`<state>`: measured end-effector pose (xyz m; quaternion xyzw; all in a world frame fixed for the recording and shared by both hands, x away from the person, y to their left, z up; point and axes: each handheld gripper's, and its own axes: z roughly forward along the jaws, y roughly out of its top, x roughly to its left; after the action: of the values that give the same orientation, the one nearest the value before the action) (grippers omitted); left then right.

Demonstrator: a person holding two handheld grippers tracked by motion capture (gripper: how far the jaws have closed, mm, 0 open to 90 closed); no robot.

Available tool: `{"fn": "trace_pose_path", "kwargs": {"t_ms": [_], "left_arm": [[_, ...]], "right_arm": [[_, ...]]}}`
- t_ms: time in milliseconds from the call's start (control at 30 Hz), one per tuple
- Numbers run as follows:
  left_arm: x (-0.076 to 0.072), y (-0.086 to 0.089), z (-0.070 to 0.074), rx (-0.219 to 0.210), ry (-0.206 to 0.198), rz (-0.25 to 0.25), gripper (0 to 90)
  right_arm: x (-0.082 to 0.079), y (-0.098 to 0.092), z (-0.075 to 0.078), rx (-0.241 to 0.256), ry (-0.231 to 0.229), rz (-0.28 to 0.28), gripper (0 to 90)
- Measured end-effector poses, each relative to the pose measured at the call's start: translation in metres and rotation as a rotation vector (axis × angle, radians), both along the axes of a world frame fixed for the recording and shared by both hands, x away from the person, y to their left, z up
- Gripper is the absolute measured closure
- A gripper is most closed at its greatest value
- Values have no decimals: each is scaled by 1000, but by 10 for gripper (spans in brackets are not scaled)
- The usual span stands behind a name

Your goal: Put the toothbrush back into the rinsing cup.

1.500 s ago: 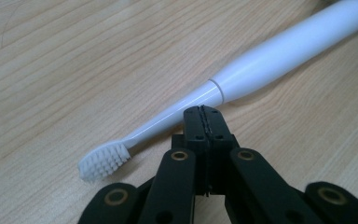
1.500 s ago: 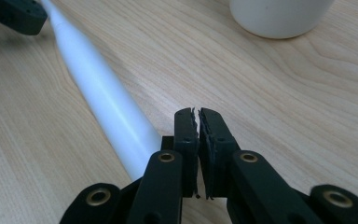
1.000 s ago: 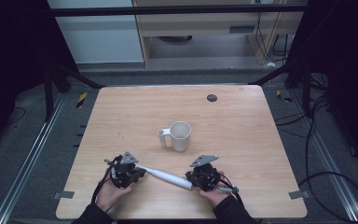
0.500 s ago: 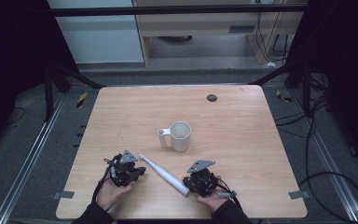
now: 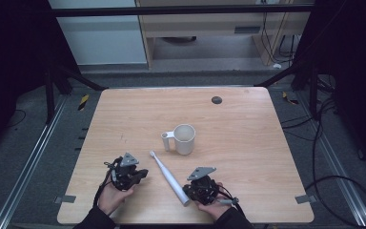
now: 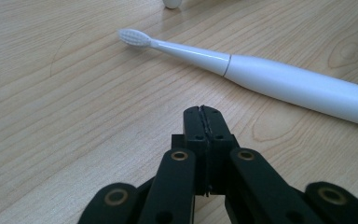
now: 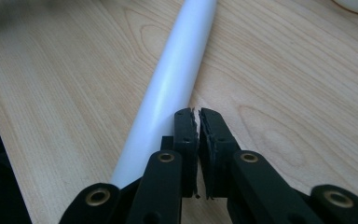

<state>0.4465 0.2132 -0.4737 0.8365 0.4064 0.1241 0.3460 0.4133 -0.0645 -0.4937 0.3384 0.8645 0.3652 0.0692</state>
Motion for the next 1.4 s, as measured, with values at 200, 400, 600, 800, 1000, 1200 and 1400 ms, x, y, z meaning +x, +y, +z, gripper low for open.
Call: {"fn": "trace_pose_path", "kwargs": {"t_ms": [200,400,600,800,1000,1200,1400], "left_arm": [[0,1,1,-6,-4,5,897],[0,1,1,-11,-7,10,897],[0,2,2,-16,-8,13,896],[-1,1,4,-36,-8,17,891],[-3,-3,8,-55,-19,12,870],[-2,-13,14,-64,-42,8,887],[-3,-30,20,-66,-47,-37,896]], "right_arm": [[-2,5,-2,-3,1,21,854],[-3,10,-3,-3,2,37,852],[-4,15,-3,1,7,46,852],[-2,11,-1,3,1,32,845],[8,-17,13,21,-53,-50,833],[19,-64,34,43,-145,-198,820],[23,-112,41,48,-195,-339,819]]}}
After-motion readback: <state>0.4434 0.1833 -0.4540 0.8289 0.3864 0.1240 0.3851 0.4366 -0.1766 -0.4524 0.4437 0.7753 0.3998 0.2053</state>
